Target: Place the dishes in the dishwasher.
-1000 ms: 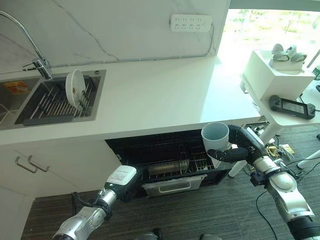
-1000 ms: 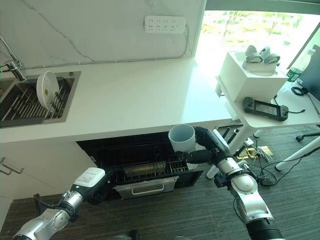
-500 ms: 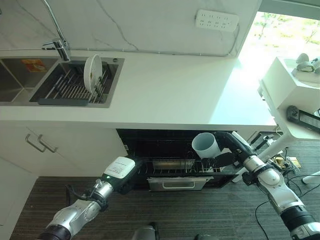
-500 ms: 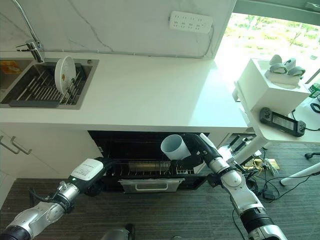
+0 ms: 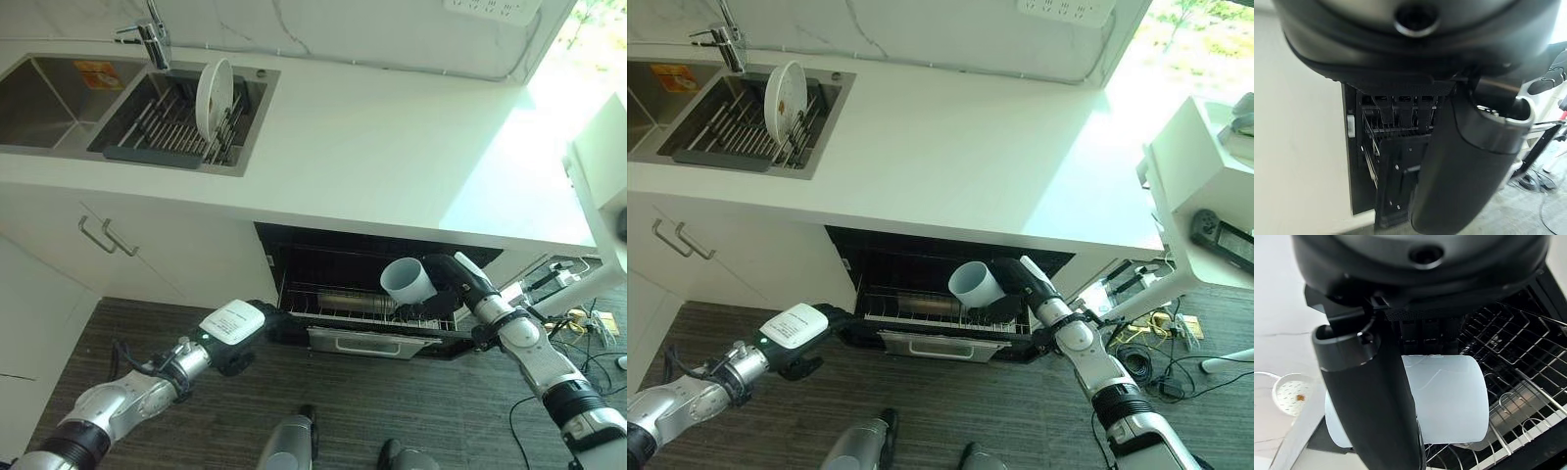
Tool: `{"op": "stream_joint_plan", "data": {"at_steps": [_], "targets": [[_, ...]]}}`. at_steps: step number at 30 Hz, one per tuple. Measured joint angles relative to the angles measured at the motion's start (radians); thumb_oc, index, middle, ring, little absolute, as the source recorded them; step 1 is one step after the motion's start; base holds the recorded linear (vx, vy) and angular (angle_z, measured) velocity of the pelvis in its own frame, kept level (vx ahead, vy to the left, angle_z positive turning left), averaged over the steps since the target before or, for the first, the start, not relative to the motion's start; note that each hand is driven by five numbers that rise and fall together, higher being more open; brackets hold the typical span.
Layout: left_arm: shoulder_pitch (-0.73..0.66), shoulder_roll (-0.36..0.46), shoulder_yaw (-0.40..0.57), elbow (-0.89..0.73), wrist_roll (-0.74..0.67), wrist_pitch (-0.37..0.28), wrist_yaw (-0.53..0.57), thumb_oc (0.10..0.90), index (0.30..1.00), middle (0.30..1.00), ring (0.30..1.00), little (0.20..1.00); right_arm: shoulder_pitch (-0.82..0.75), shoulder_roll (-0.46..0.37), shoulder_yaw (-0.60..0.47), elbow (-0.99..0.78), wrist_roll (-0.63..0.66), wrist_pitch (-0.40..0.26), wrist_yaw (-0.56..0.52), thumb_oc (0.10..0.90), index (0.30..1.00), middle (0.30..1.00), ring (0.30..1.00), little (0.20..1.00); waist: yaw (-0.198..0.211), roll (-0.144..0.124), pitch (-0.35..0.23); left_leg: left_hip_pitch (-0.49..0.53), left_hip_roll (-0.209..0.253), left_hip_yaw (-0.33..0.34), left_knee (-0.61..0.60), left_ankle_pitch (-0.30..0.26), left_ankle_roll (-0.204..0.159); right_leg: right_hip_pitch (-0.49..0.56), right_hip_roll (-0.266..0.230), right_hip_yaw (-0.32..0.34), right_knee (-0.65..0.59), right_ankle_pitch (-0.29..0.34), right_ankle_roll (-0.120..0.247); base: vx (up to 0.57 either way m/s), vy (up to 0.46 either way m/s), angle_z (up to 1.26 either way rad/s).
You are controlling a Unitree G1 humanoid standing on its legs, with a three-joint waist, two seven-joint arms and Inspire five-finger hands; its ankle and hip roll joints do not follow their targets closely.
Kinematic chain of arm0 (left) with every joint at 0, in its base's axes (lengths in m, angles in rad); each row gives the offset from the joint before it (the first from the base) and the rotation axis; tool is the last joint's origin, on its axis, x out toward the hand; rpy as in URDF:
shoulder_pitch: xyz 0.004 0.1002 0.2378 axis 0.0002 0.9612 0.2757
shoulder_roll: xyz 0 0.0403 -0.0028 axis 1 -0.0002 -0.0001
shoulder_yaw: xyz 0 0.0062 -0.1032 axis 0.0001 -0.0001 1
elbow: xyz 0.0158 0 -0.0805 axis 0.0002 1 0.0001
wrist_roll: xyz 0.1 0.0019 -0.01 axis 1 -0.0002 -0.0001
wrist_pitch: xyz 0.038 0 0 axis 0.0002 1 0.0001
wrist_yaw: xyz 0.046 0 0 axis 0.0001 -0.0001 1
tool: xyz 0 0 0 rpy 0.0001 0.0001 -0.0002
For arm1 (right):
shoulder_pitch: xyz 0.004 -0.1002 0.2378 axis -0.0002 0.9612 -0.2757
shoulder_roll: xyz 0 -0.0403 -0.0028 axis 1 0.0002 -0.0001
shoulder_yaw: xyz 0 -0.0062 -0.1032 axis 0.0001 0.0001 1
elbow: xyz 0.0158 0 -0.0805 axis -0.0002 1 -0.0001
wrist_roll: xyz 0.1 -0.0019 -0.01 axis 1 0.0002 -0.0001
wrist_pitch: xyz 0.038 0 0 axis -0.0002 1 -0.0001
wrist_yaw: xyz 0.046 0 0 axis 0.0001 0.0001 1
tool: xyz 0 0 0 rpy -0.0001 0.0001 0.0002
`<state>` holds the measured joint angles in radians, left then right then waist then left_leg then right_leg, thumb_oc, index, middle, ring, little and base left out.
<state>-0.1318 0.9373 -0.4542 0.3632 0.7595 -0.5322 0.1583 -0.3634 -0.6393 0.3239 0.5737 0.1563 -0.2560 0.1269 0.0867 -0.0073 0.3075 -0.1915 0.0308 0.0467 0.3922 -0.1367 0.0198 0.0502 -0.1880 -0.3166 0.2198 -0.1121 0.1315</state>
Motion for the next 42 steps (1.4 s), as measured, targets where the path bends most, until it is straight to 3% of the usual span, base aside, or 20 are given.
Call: {"op": "stream_joint_plan", "data": {"at_steps": [21, 28, 34, 42], "targets": [[-0.017, -0.058, -0.017, -0.011, -0.048, 0.030, 0.012, 0.800, 0.900, 0.900, 0.900, 0.900, 0.006, 0.004, 0.000, 0.022, 0.000, -0.016, -0.029, 0.400, 0.300, 0.300, 0.300, 0.300, -0.009, -0.008, 0.007, 0.001, 0.003, 0.002, 0.003, -0.001, 0.000, -0.004, 0.003, 0.008, 0.003, 0.000, 0.000, -0.01, -0.023, -0.01], [-0.097, -0.085, -0.028, -0.009, -0.047, 0.051, 0.012, 0.800, 0.900, 0.900, 0.900, 0.900, 0.006, 0.008, 0.000, 0.023, 0.000, -0.025, -0.036, 0.400, 0.300, 0.300, 0.300, 0.300, -0.016, -0.010, 0.008, 0.000, 0.004, 0.003, 0.003, 0.000, 0.001, -0.006, 0.003, 0.010, 0.006, 0.000, 0.000, -0.05, -0.014, -0.01], [-0.165, -0.120, -0.106, 0.076, -0.046, 0.084, 0.008, 0.800, 0.900, 0.900, 0.900, 0.900, 0.002, 0.011, 0.007, 0.023, 0.000, -0.025, -0.038, 0.400, 0.300, 0.300, 0.300, 0.300, -0.037, -0.012, 0.009, -0.018, 0.005, 0.007, 0.004, 0.001, -0.001, -0.030, 0.003, 0.017, 0.011, 0.000, 0.000, -0.05, -0.008, -0.02], [-0.212, -0.167, -0.138, 0.110, -0.045, 0.115, -0.002, 0.800, 0.900, 0.900, 0.900, 0.900, -0.014, 0.039, 0.025, 0.023, 0.000, -0.026, -0.039, 0.400, 0.300, 0.300, 0.300, 0.300, -0.057, -0.027, 0.020, -0.032, 0.006, 0.007, 0.004, 0.002, 0.000, -0.044, 0.004, 0.017, 0.011, 0.001, -0.001, -0.07, -0.013, 0.00]]}}
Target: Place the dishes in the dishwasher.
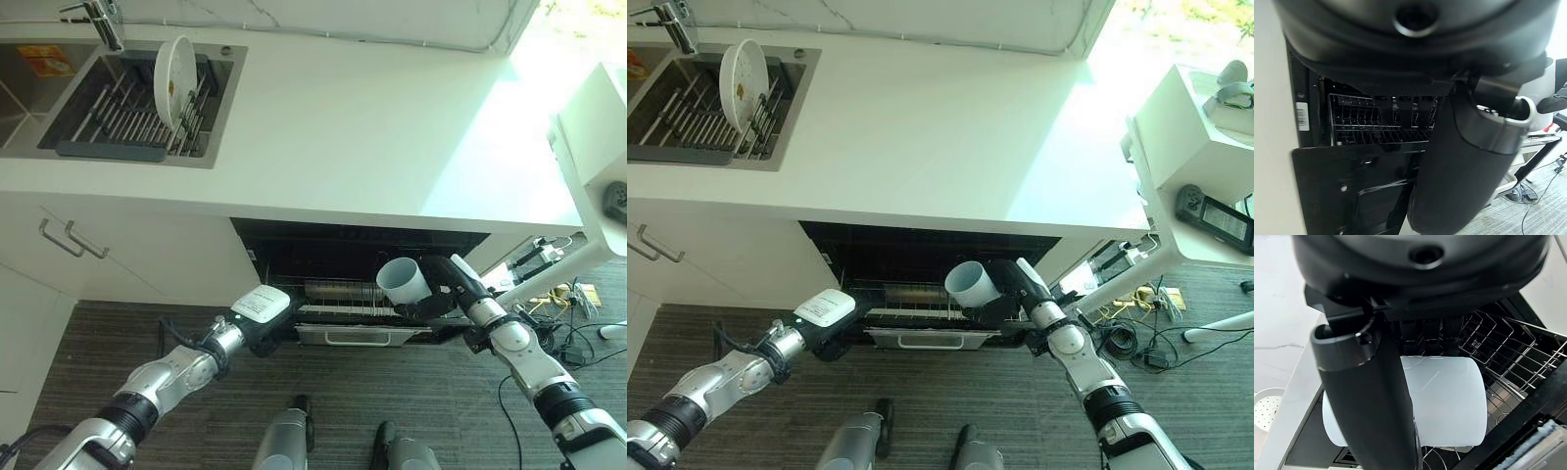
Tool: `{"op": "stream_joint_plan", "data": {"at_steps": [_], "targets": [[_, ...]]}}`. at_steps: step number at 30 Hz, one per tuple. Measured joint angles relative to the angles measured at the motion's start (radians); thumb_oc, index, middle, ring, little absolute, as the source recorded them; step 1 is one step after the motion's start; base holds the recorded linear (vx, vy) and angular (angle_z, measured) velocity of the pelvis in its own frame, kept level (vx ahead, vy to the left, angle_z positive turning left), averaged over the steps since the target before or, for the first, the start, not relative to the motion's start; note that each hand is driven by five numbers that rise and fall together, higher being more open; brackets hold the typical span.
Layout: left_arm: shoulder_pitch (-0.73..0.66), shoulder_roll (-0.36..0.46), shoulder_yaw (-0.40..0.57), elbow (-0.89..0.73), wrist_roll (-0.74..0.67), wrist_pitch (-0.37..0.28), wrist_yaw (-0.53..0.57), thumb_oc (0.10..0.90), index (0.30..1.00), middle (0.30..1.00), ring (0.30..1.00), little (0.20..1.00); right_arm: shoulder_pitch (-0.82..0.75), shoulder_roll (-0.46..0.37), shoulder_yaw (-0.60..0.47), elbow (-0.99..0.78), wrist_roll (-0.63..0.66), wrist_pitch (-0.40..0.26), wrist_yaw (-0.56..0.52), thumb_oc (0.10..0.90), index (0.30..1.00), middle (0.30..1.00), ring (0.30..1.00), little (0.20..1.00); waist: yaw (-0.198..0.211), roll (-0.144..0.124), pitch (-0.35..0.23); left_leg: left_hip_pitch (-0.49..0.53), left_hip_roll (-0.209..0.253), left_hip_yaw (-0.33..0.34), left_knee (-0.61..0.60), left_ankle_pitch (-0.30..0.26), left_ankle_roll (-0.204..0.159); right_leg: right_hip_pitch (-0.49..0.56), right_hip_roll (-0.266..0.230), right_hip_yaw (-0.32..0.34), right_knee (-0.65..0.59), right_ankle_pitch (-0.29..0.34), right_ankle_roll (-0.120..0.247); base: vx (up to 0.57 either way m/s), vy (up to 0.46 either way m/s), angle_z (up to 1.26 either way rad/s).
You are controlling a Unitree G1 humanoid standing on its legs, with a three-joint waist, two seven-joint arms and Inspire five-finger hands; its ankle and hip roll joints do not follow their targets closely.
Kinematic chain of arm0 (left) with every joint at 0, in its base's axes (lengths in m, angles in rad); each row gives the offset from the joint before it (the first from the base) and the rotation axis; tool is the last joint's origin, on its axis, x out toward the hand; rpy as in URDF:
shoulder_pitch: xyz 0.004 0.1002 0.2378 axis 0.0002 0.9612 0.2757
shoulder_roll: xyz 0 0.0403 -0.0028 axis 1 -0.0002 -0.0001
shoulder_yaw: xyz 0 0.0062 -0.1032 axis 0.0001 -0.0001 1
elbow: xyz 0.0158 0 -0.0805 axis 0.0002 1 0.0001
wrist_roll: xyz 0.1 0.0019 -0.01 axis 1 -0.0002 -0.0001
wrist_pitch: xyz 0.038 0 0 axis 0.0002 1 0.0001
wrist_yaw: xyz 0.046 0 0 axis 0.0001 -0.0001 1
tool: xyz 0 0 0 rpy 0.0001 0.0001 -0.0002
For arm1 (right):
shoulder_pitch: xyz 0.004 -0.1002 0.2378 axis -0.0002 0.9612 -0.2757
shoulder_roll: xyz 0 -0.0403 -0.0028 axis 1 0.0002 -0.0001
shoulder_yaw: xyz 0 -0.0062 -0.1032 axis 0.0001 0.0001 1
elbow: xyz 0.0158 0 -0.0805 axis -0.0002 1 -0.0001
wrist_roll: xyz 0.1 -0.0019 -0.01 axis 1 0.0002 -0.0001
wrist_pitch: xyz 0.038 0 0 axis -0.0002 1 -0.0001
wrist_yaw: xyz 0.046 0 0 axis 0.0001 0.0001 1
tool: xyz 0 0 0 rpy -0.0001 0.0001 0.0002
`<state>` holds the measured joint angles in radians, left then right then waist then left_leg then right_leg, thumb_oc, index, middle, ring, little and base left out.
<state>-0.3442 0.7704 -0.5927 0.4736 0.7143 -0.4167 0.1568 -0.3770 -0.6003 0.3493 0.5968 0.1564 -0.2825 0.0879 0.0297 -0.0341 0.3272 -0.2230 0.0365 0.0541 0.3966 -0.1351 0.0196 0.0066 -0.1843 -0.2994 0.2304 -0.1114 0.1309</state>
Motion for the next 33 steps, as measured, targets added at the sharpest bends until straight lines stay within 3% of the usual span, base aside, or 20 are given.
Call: {"op": "stream_joint_plan", "data": {"at_steps": [3, 4, 8, 10, 11, 17, 33], "targets": [[-0.181, 0.004, -0.086, -0.004, 0.014, 0.005, -0.162, 0.800, 0.900, 0.900, 0.900, 0.900, -0.112, -0.002, -0.001, 0.025, 0.001, -0.008, -0.001, 0.400, 0.300, 0.300, 0.300, 0.300, -0.004, 0.013, 0.062, -0.033, 0.008, 0.004, -0.005, 0.025, 0.000, -0.042, 0.006, 0.009, 0.009, 0.018, -0.007, -0.14, 0.063, -0.10], [-0.215, 0.033, -0.129, -0.073, -0.044, 0.061, -0.315, 0.800, 0.900, 0.900, 0.900, 0.900, -0.148, -0.004, 0.004, 0.037, 0.000, -0.008, 0.001, 0.400, 0.300, 0.300, 0.300, 0.300, -0.007, 0.023, 0.075, -0.040, 0.007, 0.018, -0.014, 0.032, 0.002, -0.062, 0.005, 0.023, 0.010, 0.024, -0.006, -0.03, 0.118, -0.16], [-0.271, 0.059, -0.108, -0.199, -0.152, 0.159, -0.636, 0.800, 0.900, 0.900, 0.900, 0.900, -0.146, -0.023, 0.011, 0.044, -0.019, -0.006, 0.009, 0.400, 0.300, 0.300, 0.300, 0.300, -0.031, 0.054, 0.090, -0.033, -0.010, 0.024, -0.024, 0.034, 0.007, -0.058, -0.010, 0.022, 0.004, 0.023, -0.003, -0.04, 0.076, -0.01], [-0.335, 0.081, -0.144, -0.207, -0.164, 0.177, -0.725, 0.800, 0.900, 0.900, 0.900, 0.900, -0.181, -0.056, 0.022, 0.078, -0.019, -0.010, 0.015, 0.400, 0.300, 0.300, 0.300, 0.300, -0.034, 0.077, 0.101, -0.032, -0.011, 0.024, -0.028, 0.036, 0.009, -0.059, -0.010, 0.023, 0.003, 0.023, -0.003, -0.10, 0.057, 0.00], [-0.402, 0.110, -0.180, -0.212, -0.192, 0.184, -0.793, 0.800, 0.900, 0.900, 0.900, 0.900, -0.243, -0.094, 0.035, 0.120, -0.030, -0.010, 0.013, 0.400, 0.300, 0.300, 0.300, 0.300, -0.041, 0.106, 0.117, -0.036, -0.012, 0.023, -0.039, 0.044, 0.007, -0.070, -0.011, 0.020, 0.007, 0.023, -0.003, -0.12, 0.054, 0.02], [-0.428, 0.131, -0.158, -0.245, -0.227, 0.197, -0.845, 0.800, 0.900, 0.900, 0.900, 0.900, -0.338, -0.148, 0.030, 0.217, -0.036, -0.016, -0.038, 0.400, 0.300, 0.300, 0.300, 0.300, -0.048, 0.160, 0.154, -0.067, -0.012, 0.017, -0.063, 0.062, 0.003, -0.112, -0.010, 0.018, 0.013, 0.024, -0.006, -0.07, 0.048, 0.02], [-0.392, 0.136, -0.146, -0.280, -0.240, 0.201, -0.861, 0.800, 0.900, 0.900, 0.900, 0.900, -0.349, -0.110, 0.029, 0.320, -0.035, 0.018, -0.067, 0.400, 0.300, 0.300, 0.300, 0.300, -0.046, 0.163, 0.155, -0.041, -0.025, 0.025, -0.090, 0.064, 0.006, -0.102, -0.028, 0.017, 0.012, 0.023, -0.006, -0.02, 0.060, 0.00]]}}
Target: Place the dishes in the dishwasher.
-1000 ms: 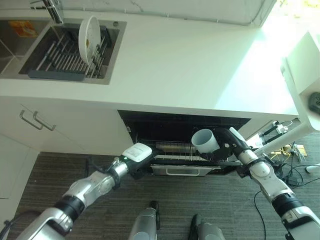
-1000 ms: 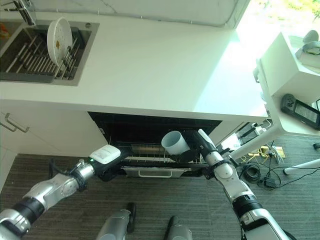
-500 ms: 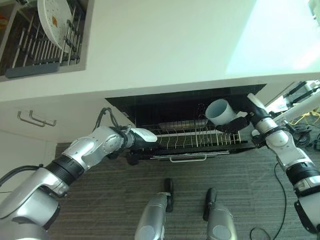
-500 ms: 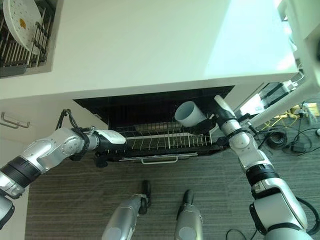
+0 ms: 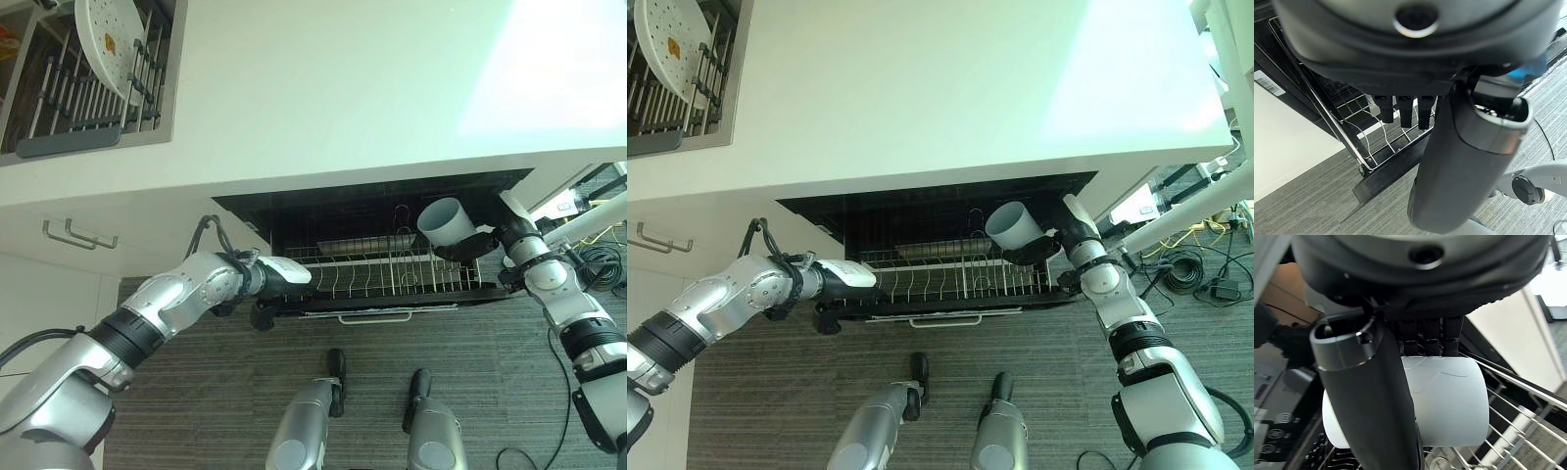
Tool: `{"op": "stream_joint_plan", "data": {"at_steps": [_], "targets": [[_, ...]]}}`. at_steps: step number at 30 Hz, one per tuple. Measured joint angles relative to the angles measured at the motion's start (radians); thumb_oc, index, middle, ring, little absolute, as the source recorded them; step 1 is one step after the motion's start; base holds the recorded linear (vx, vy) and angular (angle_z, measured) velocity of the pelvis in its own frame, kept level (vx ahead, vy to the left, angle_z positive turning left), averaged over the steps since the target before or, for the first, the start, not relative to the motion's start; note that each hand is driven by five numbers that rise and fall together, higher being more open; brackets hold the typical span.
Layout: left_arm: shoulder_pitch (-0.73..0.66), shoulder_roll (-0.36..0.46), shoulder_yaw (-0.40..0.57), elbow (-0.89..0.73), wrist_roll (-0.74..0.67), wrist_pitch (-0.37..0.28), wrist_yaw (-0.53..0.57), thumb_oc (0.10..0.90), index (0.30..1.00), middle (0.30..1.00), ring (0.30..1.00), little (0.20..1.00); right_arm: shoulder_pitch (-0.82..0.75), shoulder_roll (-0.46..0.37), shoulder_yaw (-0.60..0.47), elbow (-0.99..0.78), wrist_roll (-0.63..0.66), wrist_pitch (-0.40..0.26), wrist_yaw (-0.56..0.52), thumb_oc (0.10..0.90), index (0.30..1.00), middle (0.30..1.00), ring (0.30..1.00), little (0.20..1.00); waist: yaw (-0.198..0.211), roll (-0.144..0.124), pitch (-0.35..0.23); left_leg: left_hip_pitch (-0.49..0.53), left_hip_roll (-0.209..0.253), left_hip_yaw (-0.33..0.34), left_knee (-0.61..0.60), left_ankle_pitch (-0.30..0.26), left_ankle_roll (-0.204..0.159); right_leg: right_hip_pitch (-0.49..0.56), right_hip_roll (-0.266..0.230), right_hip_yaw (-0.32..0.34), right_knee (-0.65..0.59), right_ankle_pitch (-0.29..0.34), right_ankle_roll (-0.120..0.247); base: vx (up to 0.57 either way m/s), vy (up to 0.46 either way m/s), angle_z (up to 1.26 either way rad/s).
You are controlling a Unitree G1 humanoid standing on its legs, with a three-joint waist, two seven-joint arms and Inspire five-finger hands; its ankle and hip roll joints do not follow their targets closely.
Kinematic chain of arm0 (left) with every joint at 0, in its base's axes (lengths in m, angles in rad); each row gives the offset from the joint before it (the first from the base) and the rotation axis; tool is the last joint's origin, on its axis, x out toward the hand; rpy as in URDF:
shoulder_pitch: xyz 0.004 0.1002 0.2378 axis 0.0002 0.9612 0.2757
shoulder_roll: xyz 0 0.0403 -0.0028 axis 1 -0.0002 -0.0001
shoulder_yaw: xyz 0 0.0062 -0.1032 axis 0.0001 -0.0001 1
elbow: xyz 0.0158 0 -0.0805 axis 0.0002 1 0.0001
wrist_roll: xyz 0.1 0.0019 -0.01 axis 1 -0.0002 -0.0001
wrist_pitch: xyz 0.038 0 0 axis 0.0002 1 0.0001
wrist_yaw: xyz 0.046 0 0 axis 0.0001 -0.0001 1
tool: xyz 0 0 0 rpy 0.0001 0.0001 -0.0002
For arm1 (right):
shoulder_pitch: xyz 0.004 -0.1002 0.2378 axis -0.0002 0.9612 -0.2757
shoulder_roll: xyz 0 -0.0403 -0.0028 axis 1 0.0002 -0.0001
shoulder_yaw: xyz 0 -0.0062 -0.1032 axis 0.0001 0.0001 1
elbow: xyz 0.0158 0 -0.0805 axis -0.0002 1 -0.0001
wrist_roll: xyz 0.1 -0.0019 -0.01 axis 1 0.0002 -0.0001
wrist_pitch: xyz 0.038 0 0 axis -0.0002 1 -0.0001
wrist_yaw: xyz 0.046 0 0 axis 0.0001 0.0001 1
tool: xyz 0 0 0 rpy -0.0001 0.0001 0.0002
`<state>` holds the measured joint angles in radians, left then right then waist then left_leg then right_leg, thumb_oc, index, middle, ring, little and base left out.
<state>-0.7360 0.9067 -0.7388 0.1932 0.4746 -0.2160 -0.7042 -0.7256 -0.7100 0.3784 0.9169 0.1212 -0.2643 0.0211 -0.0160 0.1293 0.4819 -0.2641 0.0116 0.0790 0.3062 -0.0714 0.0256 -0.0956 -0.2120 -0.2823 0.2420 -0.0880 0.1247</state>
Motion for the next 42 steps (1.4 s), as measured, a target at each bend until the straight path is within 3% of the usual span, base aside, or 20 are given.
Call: {"op": "stream_joint_plan", "data": {"at_steps": [7, 15, 25, 28, 31, 32, 35, 42], "targets": [[0.020, -0.001, 0.005, -0.015, 0.000, 0.008, 0.023, 0.800, 0.900, 0.900, 0.900, 0.900, -0.003, 0.044, -0.015, 0.000, 0.072, 0.036, -0.004, 0.400, 0.300, 0.300, 0.300, 0.300, -0.008, 0.036, 0.009, -0.003, 0.001, 0.002, 0.000, 0.001, 0.000, -0.001, 0.001, 0.001, -0.008, 0.000, 0.000, 0.00, 0.037, -0.01], [0.057, -0.021, 0.019, -0.036, 0.000, 0.038, 0.022, 0.800, 0.900, 0.900, 0.900, 0.900, -0.002, 0.077, -0.104, 0.001, 0.141, 0.083, -0.009, 0.400, 0.300, 0.300, 0.300, 0.300, -0.010, 0.058, 0.007, 0.006, -0.002, 0.007, -0.008, 0.002, 0.003, 0.004, -0.005, 0.001, -0.005, 0.000, 0.000, 0.01, 0.052, -0.01], [0.082, -0.041, 0.019, -0.035, 0.024, 0.067, 0.031, 0.800, 0.900, 0.900, 0.900, 0.900, -0.002, 0.130, -0.116, -0.008, 0.197, 0.106, -0.008, 0.400, 0.300, 0.300, 0.300, 0.300, -0.036, 0.072, 0.005, 0.034, -0.013, 0.023, -0.038, 0.023, 0.009, 0.005, -0.020, 0.008, 0.005, 0.000, 0.001, 0.01, 0.056, -0.04], [0.118, -0.072, 0.035, -0.034, 0.048, 0.078, 0.049, 0.800, 0.900, 0.900, 0.900, 0.900, 0.007, 0.181, -0.091, -0.024, 0.196, 0.122, -0.004, 0.400, 0.300, 0.300, 0.300, 0.300, -0.036, 0.095, -0.008, 0.037, -0.012, 0.023, -0.049, 0.028, 0.007, 0.001, -0.018, 0.010, 0.004, 0.000, 0.001, 0.03, 0.018, -0.01], [0.134, -0.088, 0.035, -0.027, 0.052, 0.078, 0.062, 0.800, 0.900, 0.900, 0.900, 0.900, 0.035, 0.255, -0.057, -0.055, 0.227, 0.158, -0.005, 0.400, 0.300, 0.300, 0.300, 0.300, -0.035, 0.099, -0.011, 0.039, -0.010, 0.025, -0.050, 0.029, 0.006, 0.001, -0.016, 0.014, 0.005, 0.000, 0.001, 0.01, 0.000, -0.01], [0.133, -0.100, 0.030, -0.012, 0.052, 0.078, 0.068, 0.800, 0.900, 0.900, 0.900, 0.900, 0.042, 0.295, -0.061, -0.058, 0.276, 0.164, -0.038, 0.400, 0.300, 0.300, 0.300, 0.300, -0.036, 0.099, -0.012, 0.040, -0.010, 0.026, -0.049, 0.029, 0.006, 0.001, -0.016, 0.021, 0.005, 0.000, 0.001, 0.04, 0.022, -0.02], [0.139, -0.123, 0.026, -0.005, 0.063, 0.095, 0.071, 0.800, 0.900, 0.900, 0.900, 0.900, 0.059, 0.319, -0.097, -0.057, 0.264, 0.167, -0.110, 0.400, 0.300, 0.300, 0.300, 0.300, -0.036, 0.102, -0.019, 0.042, -0.009, 0.029, -0.048, 0.029, 0.006, 0.003, -0.016, 0.024, 0.007, 0.000, 0.001, 0.04, 0.038, -0.02], [0.185, -0.131, 0.018, -0.005, 0.071, 0.107, 0.112, 0.800, 0.900, 0.900, 0.900, 0.900, 0.060, 0.317, -0.118, -0.061, 0.231, 0.198, -0.272, 0.400, 0.300, 0.300, 0.300, 0.300, -0.036, 0.106, -0.031, 0.056, -0.009, 0.037, -0.050, 0.029, 0.007, 0.009, -0.017, 0.028, 0.010, 0.001, 0.002, 0.02, 0.017, -0.02]]}}
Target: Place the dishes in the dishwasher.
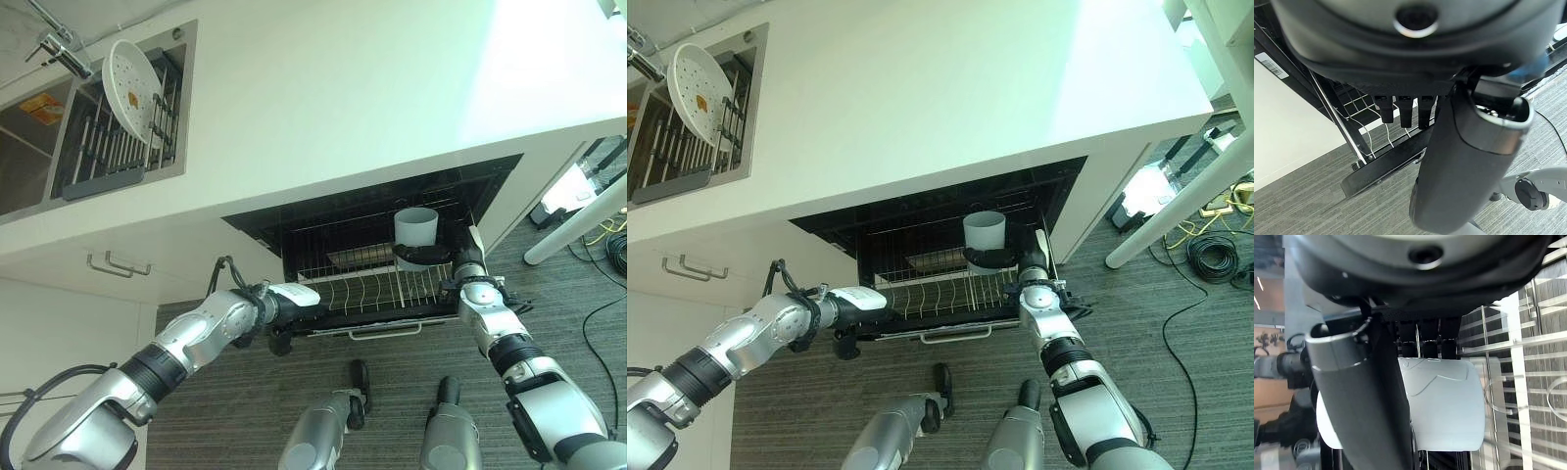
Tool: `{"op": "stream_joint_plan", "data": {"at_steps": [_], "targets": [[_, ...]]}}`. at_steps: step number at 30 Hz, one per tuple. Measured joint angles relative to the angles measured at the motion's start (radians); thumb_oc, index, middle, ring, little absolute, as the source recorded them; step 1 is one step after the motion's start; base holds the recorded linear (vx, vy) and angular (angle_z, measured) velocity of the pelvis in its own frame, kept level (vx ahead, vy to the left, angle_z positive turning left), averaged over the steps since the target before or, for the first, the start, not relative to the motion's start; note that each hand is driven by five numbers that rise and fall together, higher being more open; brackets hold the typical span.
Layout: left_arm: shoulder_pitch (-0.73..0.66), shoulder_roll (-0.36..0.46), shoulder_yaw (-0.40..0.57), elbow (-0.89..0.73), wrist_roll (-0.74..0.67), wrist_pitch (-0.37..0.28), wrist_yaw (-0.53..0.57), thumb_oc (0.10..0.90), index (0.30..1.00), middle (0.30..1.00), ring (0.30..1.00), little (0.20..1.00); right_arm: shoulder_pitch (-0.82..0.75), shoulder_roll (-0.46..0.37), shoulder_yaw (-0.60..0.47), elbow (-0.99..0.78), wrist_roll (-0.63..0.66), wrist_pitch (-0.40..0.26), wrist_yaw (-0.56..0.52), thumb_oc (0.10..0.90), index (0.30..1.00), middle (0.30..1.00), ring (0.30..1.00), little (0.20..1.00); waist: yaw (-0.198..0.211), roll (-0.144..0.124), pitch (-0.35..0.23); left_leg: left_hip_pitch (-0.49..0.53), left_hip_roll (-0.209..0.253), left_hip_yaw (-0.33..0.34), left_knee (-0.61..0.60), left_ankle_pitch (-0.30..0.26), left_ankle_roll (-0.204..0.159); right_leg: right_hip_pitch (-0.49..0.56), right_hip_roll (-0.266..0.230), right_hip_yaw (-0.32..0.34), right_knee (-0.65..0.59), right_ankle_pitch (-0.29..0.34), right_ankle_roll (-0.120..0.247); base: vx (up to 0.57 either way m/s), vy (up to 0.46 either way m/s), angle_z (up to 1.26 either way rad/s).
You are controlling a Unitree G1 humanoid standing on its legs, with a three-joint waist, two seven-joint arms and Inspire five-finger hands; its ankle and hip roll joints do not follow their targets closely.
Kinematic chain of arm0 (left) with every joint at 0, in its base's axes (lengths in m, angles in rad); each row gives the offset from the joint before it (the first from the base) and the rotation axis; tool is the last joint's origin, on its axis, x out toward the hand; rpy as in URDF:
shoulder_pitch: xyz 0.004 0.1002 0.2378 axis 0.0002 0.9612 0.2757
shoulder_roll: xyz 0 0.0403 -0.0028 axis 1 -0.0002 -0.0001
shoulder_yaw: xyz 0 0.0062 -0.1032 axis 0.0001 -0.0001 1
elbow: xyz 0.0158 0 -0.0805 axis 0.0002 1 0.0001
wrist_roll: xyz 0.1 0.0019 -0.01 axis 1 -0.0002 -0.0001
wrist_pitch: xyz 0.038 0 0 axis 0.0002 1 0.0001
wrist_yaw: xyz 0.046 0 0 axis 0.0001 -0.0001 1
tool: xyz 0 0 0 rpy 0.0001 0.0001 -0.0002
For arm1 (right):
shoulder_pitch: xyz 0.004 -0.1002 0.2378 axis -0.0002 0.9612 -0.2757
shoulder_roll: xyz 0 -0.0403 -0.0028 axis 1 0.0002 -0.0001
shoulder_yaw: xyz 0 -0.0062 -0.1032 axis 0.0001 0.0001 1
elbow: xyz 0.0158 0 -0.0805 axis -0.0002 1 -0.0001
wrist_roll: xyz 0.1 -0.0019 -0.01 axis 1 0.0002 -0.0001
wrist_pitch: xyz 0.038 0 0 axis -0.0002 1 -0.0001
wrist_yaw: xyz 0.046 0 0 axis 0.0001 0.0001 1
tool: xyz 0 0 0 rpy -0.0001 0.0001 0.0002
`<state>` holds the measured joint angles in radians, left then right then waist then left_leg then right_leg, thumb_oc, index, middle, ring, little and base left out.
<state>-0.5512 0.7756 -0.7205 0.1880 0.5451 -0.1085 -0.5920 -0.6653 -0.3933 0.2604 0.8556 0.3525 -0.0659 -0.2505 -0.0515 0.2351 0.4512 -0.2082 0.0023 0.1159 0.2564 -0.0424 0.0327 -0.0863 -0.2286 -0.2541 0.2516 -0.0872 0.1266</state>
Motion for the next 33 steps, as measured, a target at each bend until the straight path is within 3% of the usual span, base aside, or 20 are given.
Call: {"op": "stream_joint_plan", "data": {"at_steps": [3, 11, 17, 18, 19, 20, 25, 33], "targets": [[0.012, -0.006, 0.000, -0.002, 0.011, -0.001, 0.007, 0.800, 0.900, 0.900, 0.900, 0.900, 0.007, 0.005, 0.001, 0.001, -0.001, 0.001, -0.021, 0.400, 0.300, 0.300, 0.300, 0.300, -0.001, 0.005, -0.004, 0.002, 0.001, 0.001, 0.000, 0.000, 0.000, 0.001, 0.000, 0.000, 0.001, 0.000, 0.000, 0.04, 0.052, -0.01], [0.066, -0.026, -0.008, -0.002, 0.016, 0.002, 0.045, 0.800, 0.900, 0.900, 0.900, 0.900, 0.080, 0.014, 0.003, -0.032, -0.166, -0.039, -0.169, 0.400, 0.300, 0.300, 0.300, 0.300, 0.000, 0.022, -0.035, 0.014, -0.005, 0.013, -0.013, 0.003, 0.004, -0.001, -0.008, 0.014, 0.004, 0.000, 0.001, 0.02, 0.048, -0.04], [0.105, -0.026, 0.010, -0.015, 0.019, 0.002, 0.049, 0.800, 0.900, 0.900, 0.900, 0.900, 0.100, -0.081, 0.004, -0.036, -0.235, 0.024, -0.242, 0.400, 0.300, 0.300, 0.300, 0.300, -0.002, 0.021, -0.040, 0.015, -0.005, 0.017, -0.021, 0.005, 0.005, -0.010, -0.007, 0.023, 0.005, 0.001, 0.003, 0.00, 0.000, -0.04], [0.108, -0.026, 0.008, -0.016, 0.021, 0.002, 0.050, 0.800, 0.900, 0.900, 0.900, 0.900, 0.101, -0.077, 0.003, -0.035, -0.245, 0.022, -0.245, 0.565, 0.547, 0.547, 0.547, 0.547, -0.002, 0.021, -0.040, 0.016, -0.005, 0.017, -0.021, 0.005, 0.005, -0.009, -0.007, 0.023, 0.005, 0.001, 0.003, 0.00, 0.000, 0.00], [0.108, -0.026, 0.008, -0.017, 0.021, 0.002, 0.050, 0.800, 0.900, 0.900, 0.900, 0.900, 0.104, -0.078, 0.003, -0.034, -0.256, 0.023, -0.244, 0.565, 0.547, 0.547, 0.547, 0.547, -0.003, 0.021, -0.041, 0.016, -0.005, 0.017, -0.021, 0.005, 0.005, -0.008, -0.007, 0.023, 0.005, 0.001, 0.003, 0.00, 0.000, 0.00], [0.113, -0.026, 0.008, -0.019, 0.021, 0.004, 0.056, 0.800, 0.900, 0.900, 0.900, 0.900, 0.108, -0.078, 0.002, -0.034, -0.269, 0.020, -0.245, 0.800, 0.900, 0.900, 0.900, 0.900, -0.001, 0.020, -0.041, 0.017, -0.005, 0.016, -0.021, 0.005, 0.005, -0.008, -0.007, 0.023, 0.005, 0.001, 0.003, 0.00, 0.000, 0.00], [0.126, -0.026, 0.008, -0.022, 0.041, 0.016, 0.067, 0.800, 0.900, 0.900, 0.900, 0.900, 0.120, -0.049, 0.019, -0.024, -0.274, 0.022, -0.237, 0.800, 0.900, 0.900, 0.900, 0.900, -0.002, 0.003, -0.052, 0.018, -0.004, 0.016, -0.021, 0.008, 0.004, -0.009, -0.007, 0.025, 0.009, 0.000, 0.002, 0.00, 0.000, 0.00], [0.138, -0.033, 0.009, -0.024, 0.059, 0.017, 0.082, 0.800, 0.900, 0.900, 0.900, 0.900, 0.120, -0.043, 0.023, -0.027, -0.274, 0.027, -0.232, 0.800, 0.900, 0.900, 0.900, 0.900, -0.002, 0.004, -0.052, 0.018, -0.004, 0.016, -0.021, 0.009, 0.004, -0.009, -0.007, 0.025, 0.010, 0.000, 0.001, 0.00, 0.000, 0.00]]}}
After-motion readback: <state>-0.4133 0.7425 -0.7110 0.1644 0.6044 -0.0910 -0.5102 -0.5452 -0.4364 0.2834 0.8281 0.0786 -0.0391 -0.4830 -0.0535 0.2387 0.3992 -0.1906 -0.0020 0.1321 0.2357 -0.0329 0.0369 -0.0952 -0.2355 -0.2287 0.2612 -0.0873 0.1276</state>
